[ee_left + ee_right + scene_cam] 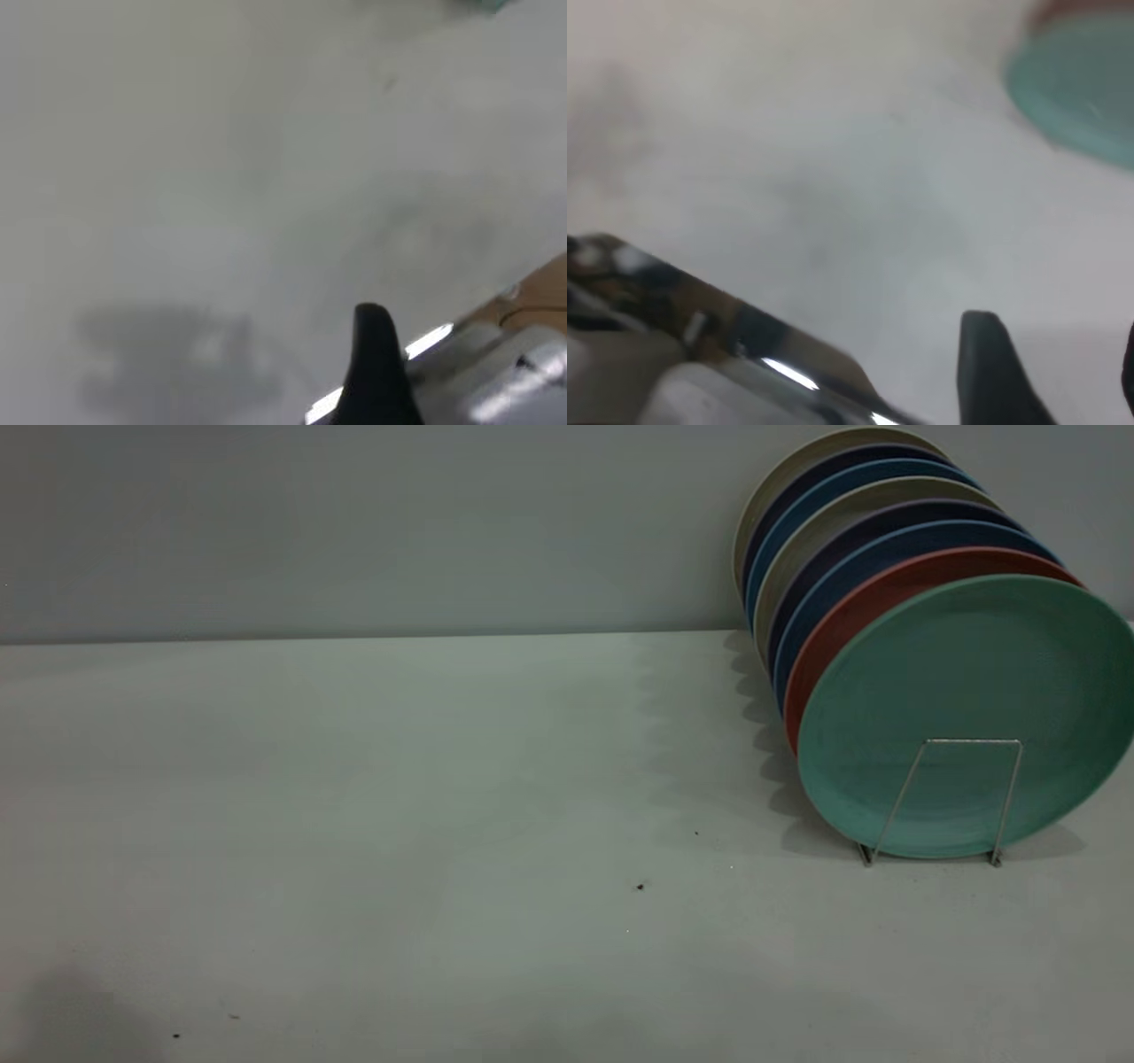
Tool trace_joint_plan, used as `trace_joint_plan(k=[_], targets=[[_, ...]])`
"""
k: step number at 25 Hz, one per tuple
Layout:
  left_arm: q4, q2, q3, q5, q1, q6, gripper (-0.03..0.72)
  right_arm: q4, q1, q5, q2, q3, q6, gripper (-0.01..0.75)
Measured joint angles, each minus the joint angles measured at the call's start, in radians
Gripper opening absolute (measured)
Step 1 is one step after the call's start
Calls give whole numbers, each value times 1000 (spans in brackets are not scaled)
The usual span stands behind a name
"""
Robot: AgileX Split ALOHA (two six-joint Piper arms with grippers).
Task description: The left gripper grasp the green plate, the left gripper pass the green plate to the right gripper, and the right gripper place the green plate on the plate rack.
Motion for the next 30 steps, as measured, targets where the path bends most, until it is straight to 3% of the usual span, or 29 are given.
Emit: trace_joint_plan(k=[4, 10, 16, 23, 30], targets=[[119, -62, 58, 33, 0, -142, 576, -193, 0, 7, -148, 140, 147, 377], [200, -148, 267, 30, 0, -194, 576, -438, 0, -43, -358, 365, 339, 377], [258, -228, 468, -27, 0, -201, 576, -480, 0, -96, -487, 512, 400, 377], [302, -339, 588, -88, 0, -241, 576, -481, 1, -109, -513, 529, 401, 377], [304, -432, 605, -65, 0, -248, 576, -484, 93, -111, -513, 529, 402, 377]])
